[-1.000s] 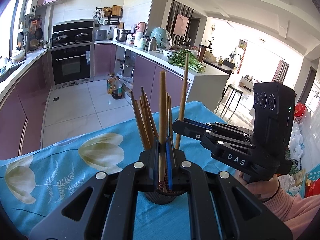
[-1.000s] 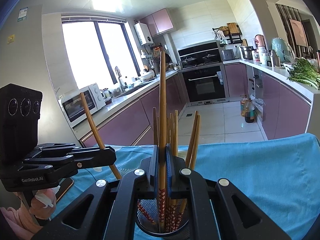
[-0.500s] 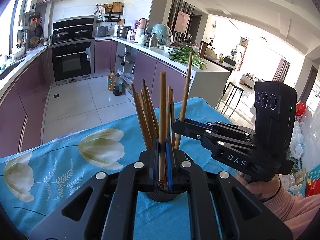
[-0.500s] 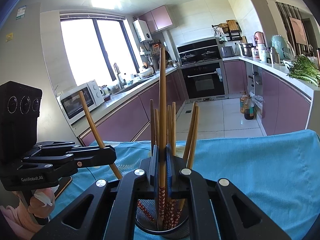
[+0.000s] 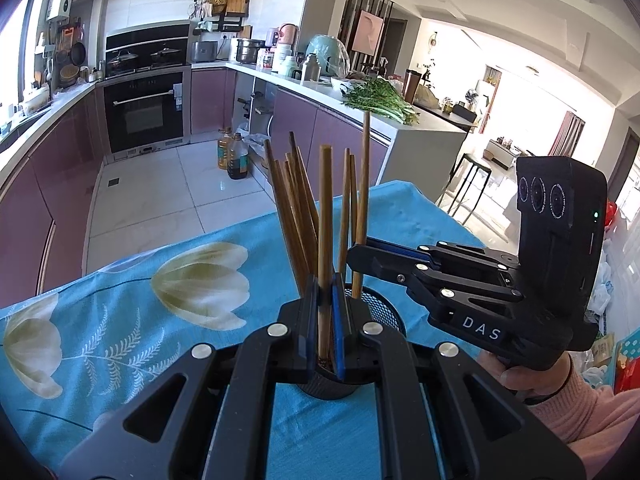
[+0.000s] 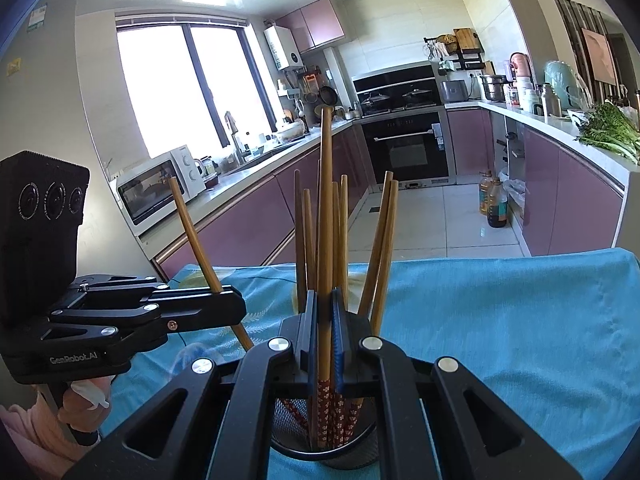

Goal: Organize utensils
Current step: 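Lower both chopsticks into the mesh cup beside the others, then open both tools and pull them back from the cup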

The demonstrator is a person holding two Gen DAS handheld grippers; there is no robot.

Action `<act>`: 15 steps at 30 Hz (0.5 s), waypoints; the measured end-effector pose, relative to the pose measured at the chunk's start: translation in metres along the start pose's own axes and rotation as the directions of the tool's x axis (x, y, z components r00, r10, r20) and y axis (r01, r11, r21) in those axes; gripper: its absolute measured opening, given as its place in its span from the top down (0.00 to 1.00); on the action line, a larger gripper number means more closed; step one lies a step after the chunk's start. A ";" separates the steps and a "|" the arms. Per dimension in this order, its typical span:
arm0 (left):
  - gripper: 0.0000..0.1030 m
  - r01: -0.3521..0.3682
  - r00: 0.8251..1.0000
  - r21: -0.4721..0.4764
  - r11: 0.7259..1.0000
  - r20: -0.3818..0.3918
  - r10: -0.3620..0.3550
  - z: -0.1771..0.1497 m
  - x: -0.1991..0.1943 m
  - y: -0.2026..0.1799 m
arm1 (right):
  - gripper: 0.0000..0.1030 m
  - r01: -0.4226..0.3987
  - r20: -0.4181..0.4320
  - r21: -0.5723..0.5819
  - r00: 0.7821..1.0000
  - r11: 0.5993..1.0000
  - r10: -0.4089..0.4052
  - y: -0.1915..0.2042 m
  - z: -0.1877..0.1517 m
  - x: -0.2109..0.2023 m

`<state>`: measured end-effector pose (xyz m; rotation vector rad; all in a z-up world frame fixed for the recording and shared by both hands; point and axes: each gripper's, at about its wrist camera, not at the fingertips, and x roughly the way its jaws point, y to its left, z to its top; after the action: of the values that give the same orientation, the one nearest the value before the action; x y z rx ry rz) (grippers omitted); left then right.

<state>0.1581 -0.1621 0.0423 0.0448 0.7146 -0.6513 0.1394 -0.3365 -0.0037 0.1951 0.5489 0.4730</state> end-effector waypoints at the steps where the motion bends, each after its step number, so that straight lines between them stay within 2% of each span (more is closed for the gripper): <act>1: 0.93 -0.002 1.000 -0.001 1.000 -0.002 0.002 -0.001 0.001 0.000 | 0.94 -0.001 -0.004 0.000 1.000 1.000 0.001 0.000 -0.001 0.001; 15: 0.93 -0.013 1.000 -0.019 1.000 -0.011 0.013 -0.002 0.013 0.007 | 0.94 -0.004 -0.032 0.015 0.999 1.000 0.004 -0.004 -0.004 0.006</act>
<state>0.1681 -0.1632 0.0314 0.0349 0.7304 -0.6319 0.1433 -0.3371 -0.0115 0.2034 0.5832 0.4766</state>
